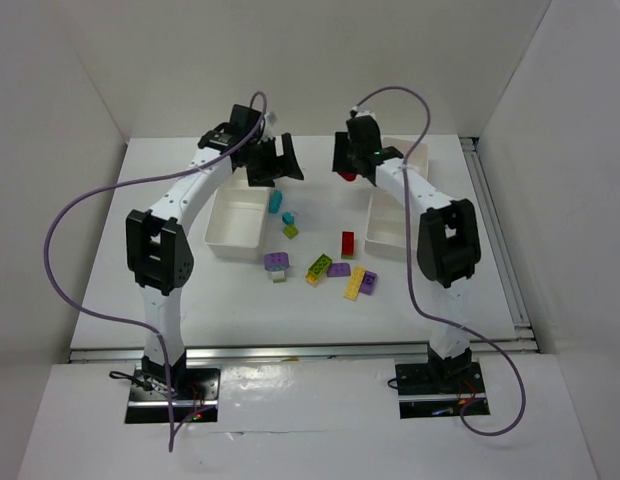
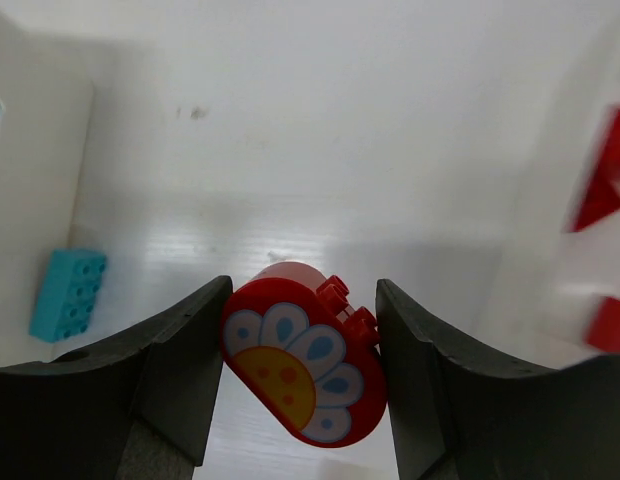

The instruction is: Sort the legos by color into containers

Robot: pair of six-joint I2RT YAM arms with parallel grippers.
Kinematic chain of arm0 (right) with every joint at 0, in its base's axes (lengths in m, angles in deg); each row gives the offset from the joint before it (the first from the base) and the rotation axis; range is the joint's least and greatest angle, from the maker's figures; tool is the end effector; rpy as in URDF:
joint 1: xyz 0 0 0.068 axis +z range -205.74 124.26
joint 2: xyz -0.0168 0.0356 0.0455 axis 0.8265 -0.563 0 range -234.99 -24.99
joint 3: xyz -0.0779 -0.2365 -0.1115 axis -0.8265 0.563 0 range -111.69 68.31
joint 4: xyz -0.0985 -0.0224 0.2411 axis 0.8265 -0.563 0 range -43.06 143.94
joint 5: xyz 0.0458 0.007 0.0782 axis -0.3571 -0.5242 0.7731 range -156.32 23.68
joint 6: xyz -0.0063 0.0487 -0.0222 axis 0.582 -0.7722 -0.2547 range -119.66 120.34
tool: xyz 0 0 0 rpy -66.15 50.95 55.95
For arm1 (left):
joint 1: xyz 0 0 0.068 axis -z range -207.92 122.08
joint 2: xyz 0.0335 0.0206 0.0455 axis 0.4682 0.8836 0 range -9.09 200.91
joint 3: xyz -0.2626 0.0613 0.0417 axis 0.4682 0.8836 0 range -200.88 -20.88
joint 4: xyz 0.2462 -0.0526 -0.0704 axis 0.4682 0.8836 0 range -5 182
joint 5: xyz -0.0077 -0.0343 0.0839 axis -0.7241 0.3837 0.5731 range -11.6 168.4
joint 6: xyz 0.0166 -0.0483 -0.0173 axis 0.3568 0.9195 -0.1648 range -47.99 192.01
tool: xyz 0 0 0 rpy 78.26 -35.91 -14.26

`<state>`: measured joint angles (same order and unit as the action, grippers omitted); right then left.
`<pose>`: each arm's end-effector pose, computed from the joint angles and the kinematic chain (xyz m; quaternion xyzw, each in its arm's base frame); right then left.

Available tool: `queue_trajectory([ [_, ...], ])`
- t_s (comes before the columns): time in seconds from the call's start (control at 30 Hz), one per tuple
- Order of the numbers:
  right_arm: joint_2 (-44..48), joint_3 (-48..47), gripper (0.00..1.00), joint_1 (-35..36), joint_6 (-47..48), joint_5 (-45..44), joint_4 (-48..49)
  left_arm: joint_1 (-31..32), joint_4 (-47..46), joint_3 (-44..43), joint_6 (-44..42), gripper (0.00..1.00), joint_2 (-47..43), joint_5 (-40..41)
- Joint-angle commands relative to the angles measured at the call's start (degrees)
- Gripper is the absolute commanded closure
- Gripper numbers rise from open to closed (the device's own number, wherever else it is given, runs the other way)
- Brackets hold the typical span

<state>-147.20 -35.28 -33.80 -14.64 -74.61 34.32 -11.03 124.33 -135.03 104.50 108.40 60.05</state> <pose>0.4637 0.1813 0.2479 -0.0229 0.8976 0.0761 0.4336 0.4457 -0.1470 0.3203 -0.0593 0.9045 -0.2982 0.2991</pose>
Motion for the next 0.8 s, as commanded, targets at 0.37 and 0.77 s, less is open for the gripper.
queue_trajectory([
  [0.37, 1.81, -1.6, 0.59, -10.76, -4.88, -14.02, -2.17, 6.84, 8.04, -6.87, -6.39, 0.0, 1.33, 13.08],
  [0.77, -1.37, -8.21, 0.14, -12.62, -6.9, -16.31, -5.62, 8.43, 9.98, -9.95, -8.06, 0.1, 4.41, 17.9],
])
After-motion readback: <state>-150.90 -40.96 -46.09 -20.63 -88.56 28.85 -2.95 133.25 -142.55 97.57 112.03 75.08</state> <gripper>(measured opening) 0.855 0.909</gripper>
